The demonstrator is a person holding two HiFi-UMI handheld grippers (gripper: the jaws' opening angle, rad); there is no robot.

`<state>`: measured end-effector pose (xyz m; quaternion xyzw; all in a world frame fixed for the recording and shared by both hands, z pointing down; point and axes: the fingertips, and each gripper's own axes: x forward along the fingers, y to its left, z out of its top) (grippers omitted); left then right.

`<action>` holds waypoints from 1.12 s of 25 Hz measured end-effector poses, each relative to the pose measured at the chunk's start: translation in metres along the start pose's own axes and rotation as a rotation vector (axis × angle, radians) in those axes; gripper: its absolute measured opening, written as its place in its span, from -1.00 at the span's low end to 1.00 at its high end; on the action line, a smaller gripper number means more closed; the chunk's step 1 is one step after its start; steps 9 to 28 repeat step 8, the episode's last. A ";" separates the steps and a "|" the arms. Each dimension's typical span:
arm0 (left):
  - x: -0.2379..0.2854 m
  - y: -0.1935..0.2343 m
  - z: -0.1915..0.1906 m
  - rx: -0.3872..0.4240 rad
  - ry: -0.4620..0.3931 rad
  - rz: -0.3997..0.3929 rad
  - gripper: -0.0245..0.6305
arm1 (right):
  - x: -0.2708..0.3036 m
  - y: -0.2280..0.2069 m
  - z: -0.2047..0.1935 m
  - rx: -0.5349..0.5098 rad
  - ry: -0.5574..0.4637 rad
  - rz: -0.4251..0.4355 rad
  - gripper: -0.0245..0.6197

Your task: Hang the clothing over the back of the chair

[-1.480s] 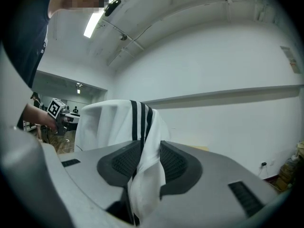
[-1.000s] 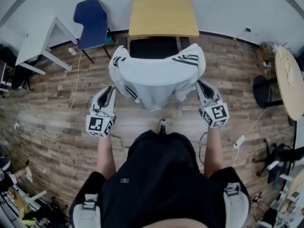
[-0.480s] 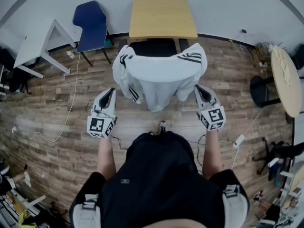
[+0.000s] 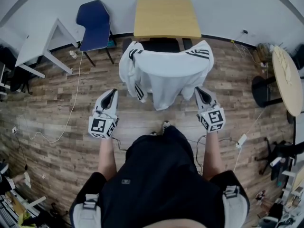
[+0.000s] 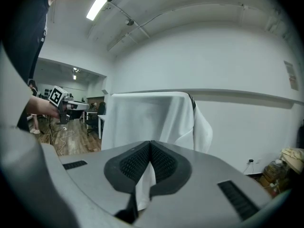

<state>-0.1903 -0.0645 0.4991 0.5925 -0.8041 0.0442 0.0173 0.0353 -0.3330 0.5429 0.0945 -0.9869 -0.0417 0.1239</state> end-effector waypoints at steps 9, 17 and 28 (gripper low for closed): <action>-0.009 0.005 -0.004 -0.004 0.002 -0.009 -0.89 | -0.006 0.007 -0.001 -0.003 0.002 -0.019 -0.94; -0.009 0.005 -0.004 -0.004 0.002 -0.009 -0.89 | -0.006 0.007 -0.001 -0.003 0.002 -0.019 -0.94; -0.009 0.005 -0.004 -0.004 0.002 -0.009 -0.89 | -0.006 0.007 -0.001 -0.003 0.002 -0.019 -0.94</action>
